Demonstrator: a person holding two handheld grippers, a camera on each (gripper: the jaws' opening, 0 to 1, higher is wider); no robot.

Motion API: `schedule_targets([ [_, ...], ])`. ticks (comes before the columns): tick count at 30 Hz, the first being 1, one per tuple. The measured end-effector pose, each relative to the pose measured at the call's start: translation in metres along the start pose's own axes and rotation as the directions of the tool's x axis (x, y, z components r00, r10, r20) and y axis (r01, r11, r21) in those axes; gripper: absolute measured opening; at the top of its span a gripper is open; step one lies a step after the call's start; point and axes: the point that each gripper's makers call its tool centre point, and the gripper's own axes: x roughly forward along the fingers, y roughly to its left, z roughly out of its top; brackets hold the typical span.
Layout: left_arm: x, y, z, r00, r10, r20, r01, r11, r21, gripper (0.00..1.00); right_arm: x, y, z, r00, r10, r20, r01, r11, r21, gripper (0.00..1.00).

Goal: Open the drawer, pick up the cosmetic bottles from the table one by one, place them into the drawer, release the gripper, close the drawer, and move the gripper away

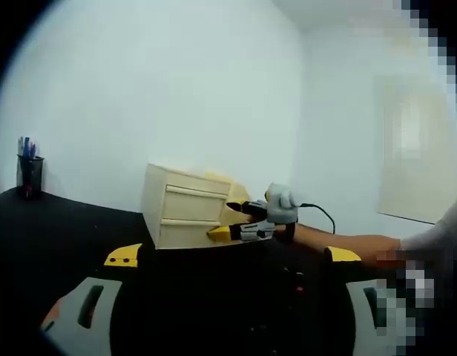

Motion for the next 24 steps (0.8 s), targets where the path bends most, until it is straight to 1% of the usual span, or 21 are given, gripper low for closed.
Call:
schedule_targets([
  [5, 0.000, 0.000, -0.001, 1.000, -0.003, -0.006, 0.003, 1.000, 0.001, 0.93, -0.001, -0.003, 0.001, 1.000, 0.000, 0.007, 0.000, 1.000, 0.003, 0.74],
  [8, 0.000, -0.001, -0.002, 1.000, -0.005, -0.007, 0.005, 1.000, 0.002, 0.93, -0.007, -0.007, 0.006, 1.000, 0.000, 0.027, 0.000, 1.000, 0.017, 0.72],
  [10, 0.000, 0.000, -0.002, 1.000, -0.003, -0.008, 0.004, 1.000, 0.001, 0.93, -0.014, -0.008, 0.009, 1.000, 0.005, 0.029, -0.006, 1.000, 0.024, 0.72],
  [12, 0.000, 0.000, -0.002, 1.000, -0.005, -0.006, 0.005, 1.000, -0.002, 0.93, -0.022, -0.008, 0.015, 0.999, 0.033, 0.038, -0.035, 0.998, 0.047, 0.72],
  [14, -0.001, 0.001, -0.002, 1.000, -0.005, -0.001, 0.005, 1.000, -0.014, 0.93, -0.034, -0.006, 0.029, 0.994, 0.071, 0.082, -0.079, 0.992, 0.098, 0.72],
  [15, -0.001, 0.001, -0.002, 1.000, -0.006, -0.001, 0.006, 1.000, -0.016, 0.93, -0.040, -0.009, 0.037, 0.991, 0.081, 0.105, -0.093, 0.989, 0.112, 0.71],
  [16, -0.001, -0.001, -0.002, 1.000, -0.010, 0.001, 0.010, 1.000, -0.013, 0.93, -0.049, -0.013, 0.045, 0.988, 0.086, 0.127, -0.100, 0.989, 0.111, 0.70],
  [17, -0.002, -0.002, -0.002, 1.000, -0.010, 0.001, 0.010, 1.000, -0.010, 0.93, -0.059, -0.005, 0.049, 0.985, 0.099, 0.140, -0.115, 0.987, 0.109, 0.67],
  [18, -0.002, -0.002, -0.002, 1.000, -0.011, 0.002, 0.011, 1.000, -0.007, 0.93, -0.067, -0.004, 0.054, 0.981, 0.113, 0.155, -0.131, 0.985, 0.109, 0.65],
  [19, -0.002, -0.003, -0.002, 1.000, -0.012, 0.001, 0.012, 1.000, -0.007, 0.93, -0.072, -0.010, 0.059, 0.979, 0.119, 0.163, -0.138, 0.984, 0.109, 0.64],
  [21, -0.003, -0.002, -0.002, 1.000, -0.008, 0.003, 0.008, 1.000, -0.007, 0.93, -0.084, -0.008, 0.067, 0.968, 0.170, 0.183, -0.190, 0.977, 0.094, 0.59],
  [23, -0.003, -0.001, -0.002, 1.000, -0.004, 0.002, 0.004, 1.000, -0.011, 0.93, -0.097, -0.008, 0.073, 0.962, 0.194, 0.194, -0.214, 0.973, 0.088, 0.57],
  [24, -0.003, 0.000, -0.002, 1.000, -0.001, 0.003, 0.001, 1.000, -0.012, 0.93, -0.104, -0.003, 0.076, 0.950, 0.240, 0.200, -0.259, 0.963, 0.075, 0.56],
])
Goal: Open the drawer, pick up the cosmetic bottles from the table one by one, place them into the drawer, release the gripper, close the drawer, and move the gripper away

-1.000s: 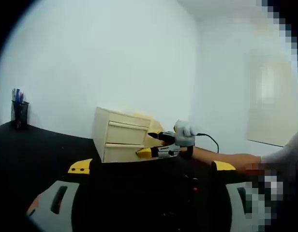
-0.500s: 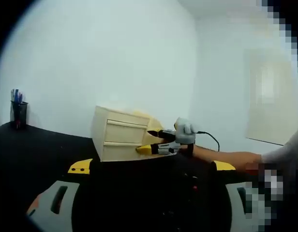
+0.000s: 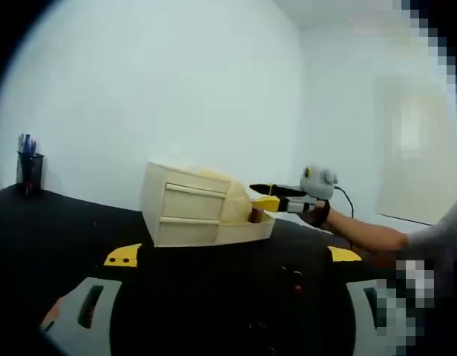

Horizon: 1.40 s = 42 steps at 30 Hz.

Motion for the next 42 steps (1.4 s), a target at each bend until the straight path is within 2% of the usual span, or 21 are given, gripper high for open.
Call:
schedule_targets([
  [2, 0.000, -0.001, 0.000, 1.000, -0.001, 0.000, 0.001, 1.000, 0.003, 0.93, -0.011, 0.009, 0.007, 0.998, 0.068, -0.008, -0.068, 0.997, -0.037, 0.56],
  [4, 0.000, -0.002, -0.002, 1.000, -0.001, -0.005, 0.001, 1.000, 0.008, 0.93, -0.024, 0.025, 0.012, 0.984, 0.171, -0.038, -0.174, 0.981, -0.088, 0.52],
  [5, 0.001, -0.002, -0.003, 1.000, 0.001, -0.011, -0.001, 1.000, 0.012, 0.93, -0.028, 0.029, 0.014, 0.979, 0.197, -0.049, -0.201, 0.975, -0.097, 0.51],
  [8, 0.001, 0.000, -0.007, 1.000, 0.011, -0.024, -0.011, 1.000, 0.014, 0.94, -0.046, 0.052, 0.016, 0.936, 0.329, -0.125, -0.343, 0.933, -0.113, 0.52],
  [10, 0.002, 0.002, -0.008, 1.000, 0.014, -0.024, -0.014, 1.000, 0.005, 0.94, -0.057, 0.063, 0.015, 0.906, 0.382, -0.182, -0.408, 0.903, -0.137, 0.50],
  [11, 0.002, 0.002, -0.008, 1.000, 0.013, -0.024, -0.013, 1.000, 0.001, 0.95, -0.059, 0.062, 0.015, 0.901, 0.385, -0.200, -0.417, 0.895, -0.158, 0.50],
  [12, 0.003, 0.002, -0.008, 1.000, 0.013, -0.024, -0.013, 1.000, -0.001, 0.96, -0.060, 0.061, 0.016, 0.904, 0.375, -0.204, -0.411, 0.893, -0.180, 0.49],
  [15, 0.003, 0.002, -0.010, 0.999, 0.015, -0.030, -0.015, 1.000, 0.000, 0.96, -0.068, 0.070, 0.017, 0.882, 0.420, -0.215, -0.458, 0.871, -0.179, 0.44],
  [17, 0.003, 0.002, -0.011, 0.999, 0.018, -0.038, -0.017, 1.000, 0.010, 0.96, -0.077, 0.079, 0.014, 0.849, 0.468, -0.243, -0.514, 0.839, -0.178, 0.41],
  [18, 0.004, 0.002, -0.012, 0.999, 0.018, -0.041, -0.018, 1.000, 0.010, 0.96, -0.080, 0.082, 0.011, 0.840, 0.477, -0.258, -0.527, 0.831, -0.179, 0.39],
  [20, 0.005, 0.002, -0.014, 0.998, 0.020, -0.051, -0.019, 1.000, 0.015, 0.96, -0.082, 0.084, 0.007, 0.832, 0.475, -0.287, -0.538, 0.817, -0.207, 0.33],
  [23, 0.007, 0.000, -0.019, 0.997, 0.020, -0.078, -0.017, 0.999, 0.041, 0.96, -0.083, 0.085, 0.005, 0.823, 0.487, -0.292, -0.550, 0.810, -0.200, 0.22],
  [26, 0.006, -0.002, -0.021, 0.996, 0.013, -0.085, -0.010, 0.999, 0.042, 0.96, -0.088, 0.095, 0.003, 0.789, 0.544, -0.284, -0.601, 0.779, -0.179, 0.21],
  [28, 0.006, -0.004, -0.021, 0.996, 0.013, -0.084, -0.009, 0.999, 0.041, 0.96, -0.087, 0.092, -0.007, 0.783, 0.525, -0.334, -0.602, 0.776, -0.192, 0.21],
  [29, 0.006, -0.004, -0.022, 0.996, 0.013, -0.084, -0.010, 0.999, 0.041, 0.96, -0.087, 0.091, -0.009, 0.784, 0.516, -0.345, -0.597, 0.778, -0.195, 0.19],
  [31, 0.005, -0.004, -0.021, 0.997, 0.014, -0.079, -0.011, 0.999, 0.037, 0.96, -0.090, 0.093, -0.014, 0.775, 0.523, -0.355, -0.608, 0.770, -0.193, 0.16],
  [33, 0.003, -0.006, -0.020, 0.997, 0.011, -0.074, -0.009, 0.999, 0.035, 0.96, -0.094, 0.096, -0.021, 0.758, 0.532, -0.377, -0.625, 0.758, -0.186, 0.14],
  [34, 0.003, -0.006, -0.021, 0.997, 0.012, -0.075, -0.009, 0.999, 0.037, 0.96, -0.098, 0.098, -0.026, 0.742, 0.542, -0.394, -0.638, 0.751, -0.171, 0.12],
  [38, 0.004, -0.008, -0.025, 0.995, 0.014, -0.095, -0.009, 0.999, 0.052, 0.95, -0.106, 0.102, -0.043, 0.700, 0.545, -0.462, -0.668, 0.728, -0.154, 0.11],
  [39, 0.005, -0.011, -0.026, 0.995, 0.013, -0.099, -0.008, 0.999, 0.053, 0.94, -0.107, 0.102, -0.046, 0.695, 0.543, -0.472, -0.672, 0.723, -0.157, 0.11],
  [42, 0.007, -0.015, -0.028, 0.990, -0.001, -0.142, 0.013, 0.996, 0.087, 0.84, -0.107, 0.102, -0.058, 0.673, 0.529, -0.516, -0.679, 0.719, -0.149, 0.11],
])
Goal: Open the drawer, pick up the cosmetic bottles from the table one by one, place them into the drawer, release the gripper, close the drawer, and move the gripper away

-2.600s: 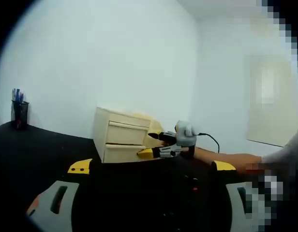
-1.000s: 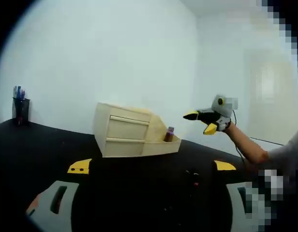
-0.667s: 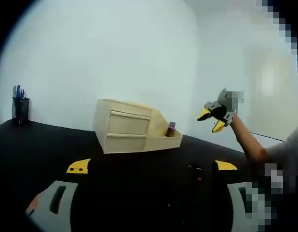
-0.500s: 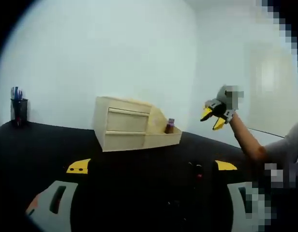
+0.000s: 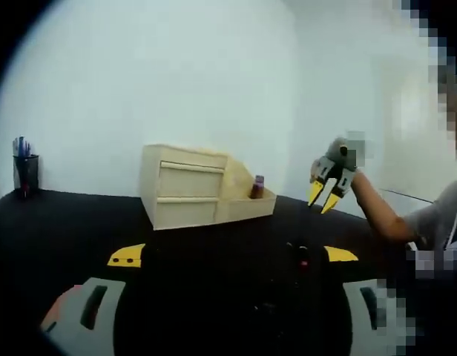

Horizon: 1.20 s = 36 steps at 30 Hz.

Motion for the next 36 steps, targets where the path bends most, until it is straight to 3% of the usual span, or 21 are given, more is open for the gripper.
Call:
schedule_targets([
  [2, 0.003, 0.003, 0.001, 1.000, -0.007, -0.012, 0.007, 1.000, -0.009, 0.81, 0.004, -0.003, -0.012, 0.998, 0.006, -0.060, -0.006, 1.000, -0.005, 0.11],
  [5, 0.008, -0.005, 0.008, 1.000, -0.022, -0.019, 0.022, 1.000, -0.020, 0.80, 0.008, 0.002, -0.019, 0.996, 0.038, -0.082, -0.038, 0.999, 0.001, 0.12],
  [10, 0.015, -0.033, 0.027, 0.998, -0.057, -0.024, 0.057, 0.998, -0.016, 0.59, 0.011, -0.007, -0.035, 0.990, 0.042, -0.137, -0.041, 0.999, 0.005, 0.12],
  [16, 0.027, -0.071, 0.029, 0.991, -0.103, -0.082, 0.103, 0.995, -0.012, 0.63, 0.027, -0.010, -0.053, 0.979, 0.065, -0.193, -0.066, 0.998, 0.000, 0.12],
  [19, 0.033, -0.081, 0.020, 0.981, -0.090, -0.172, 0.097, 0.995, 0.034, 0.60, 0.030, -0.017, -0.056, 0.977, 0.095, -0.190, -0.096, 0.995, 0.003, 0.12],
  [23, 0.039, -0.094, 0.013, 0.968, -0.104, -0.226, 0.123, 0.990, 0.070, 0.57, 0.033, -0.017, -0.054, 0.979, 0.117, -0.169, -0.119, 0.993, 0.000, 0.12],
  [30, 0.050, -0.110, 0.004, 0.956, -0.133, -0.260, 0.159, 0.984, 0.081, 0.53, 0.041, -0.012, -0.061, 0.977, 0.142, -0.159, -0.148, 0.989, -0.021, 0.11],
  [36, 0.053, -0.116, 0.008, 0.953, -0.164, -0.256, 0.186, 0.980, 0.065, 0.53, 0.038, -0.015, -0.056, 0.983, 0.150, -0.110, -0.150, 0.989, 0.008, 0.07],
])
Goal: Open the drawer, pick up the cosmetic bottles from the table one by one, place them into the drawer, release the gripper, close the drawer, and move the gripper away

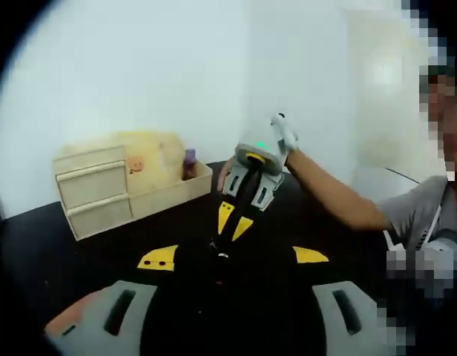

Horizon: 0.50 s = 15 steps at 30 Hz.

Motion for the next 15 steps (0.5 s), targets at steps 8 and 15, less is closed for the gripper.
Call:
schedule_targets([
  [8, 0.009, -0.005, -0.008, 0.998, 0.015, -0.054, -0.013, 0.999, 0.040, 0.49, -0.019, 0.009, 0.021, 0.998, -0.031, 0.048, 0.033, 0.999, -0.040, 0.07],
  [15, 0.021, -0.016, -0.011, 0.994, 0.037, -0.105, -0.024, 0.993, 0.120, 0.43, -0.024, 0.026, 0.037, 0.997, -0.057, 0.054, 0.061, 0.995, -0.084, 0.07],
])
